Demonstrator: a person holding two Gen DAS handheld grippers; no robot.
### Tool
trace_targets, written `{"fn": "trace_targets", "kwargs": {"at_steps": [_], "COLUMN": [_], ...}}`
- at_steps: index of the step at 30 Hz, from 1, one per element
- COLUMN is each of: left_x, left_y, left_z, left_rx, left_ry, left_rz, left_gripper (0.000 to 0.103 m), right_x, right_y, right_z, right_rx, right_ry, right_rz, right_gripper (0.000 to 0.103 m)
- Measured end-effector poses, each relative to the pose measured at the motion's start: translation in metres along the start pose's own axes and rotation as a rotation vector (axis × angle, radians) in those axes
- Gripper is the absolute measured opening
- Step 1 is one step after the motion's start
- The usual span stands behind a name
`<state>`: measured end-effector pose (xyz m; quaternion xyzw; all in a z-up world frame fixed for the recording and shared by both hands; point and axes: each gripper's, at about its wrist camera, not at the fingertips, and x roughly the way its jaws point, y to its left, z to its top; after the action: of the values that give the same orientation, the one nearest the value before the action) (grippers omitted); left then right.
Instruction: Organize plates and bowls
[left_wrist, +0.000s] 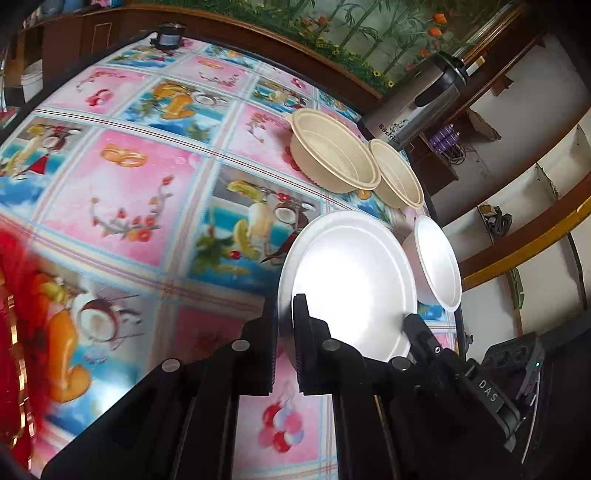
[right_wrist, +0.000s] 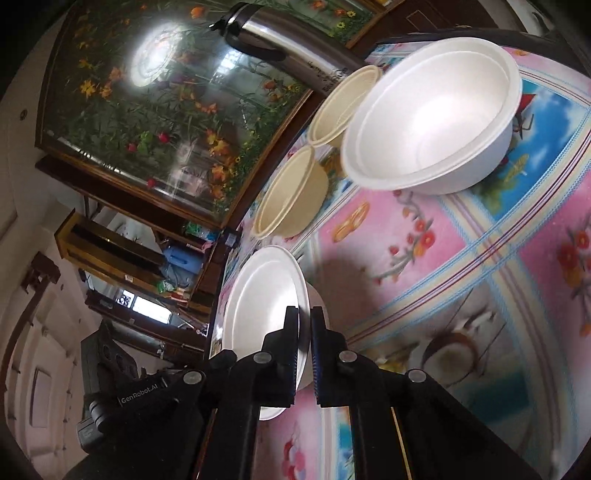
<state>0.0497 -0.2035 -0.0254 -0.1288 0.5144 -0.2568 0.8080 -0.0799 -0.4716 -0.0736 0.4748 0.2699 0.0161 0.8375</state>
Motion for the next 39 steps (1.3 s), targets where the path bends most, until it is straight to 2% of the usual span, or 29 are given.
{"fn": "trace_targets", "kwargs": {"at_steps": [6, 11, 20, 30, 39], "left_x": [-0.054, -0.099, -0.154, -0.172, -0.155], "left_y": [0.026, 0.062, 0.137, 0.202, 0.227], "left_z": [-0.011, -0.017, -0.04, -0.06, -0.062], "left_rx": [-0.006, -0.038, -0.121, -0.214, -0.202], "left_ry": [-0.093, -0.168, -0.25, -0.244, -0.15], "left_rz": [0.013, 0.047, 0.157, 0.258, 0.326], "left_gripper": [0.006, 0.006, 0.006, 0.007, 0.009], "right_x": [0.002, 0.016, 0.063, 0.107, 0.132], "right_y": [0.038, 0.077, 0.14, 0.179, 0.189], "right_z": [-0.021, -0.044, -0.102, -0.163, -0.196], "right_rx": [-0.059, -0.116, -0.231, -0.343, -0.411], "right_ry": [0.032, 0.089, 0.234, 0.372, 0.408], "right_rz": [0.045, 0.095, 0.144, 0.128, 0.059], "right_gripper": [0.006, 0.006, 0.006, 0.006, 0.007]}}
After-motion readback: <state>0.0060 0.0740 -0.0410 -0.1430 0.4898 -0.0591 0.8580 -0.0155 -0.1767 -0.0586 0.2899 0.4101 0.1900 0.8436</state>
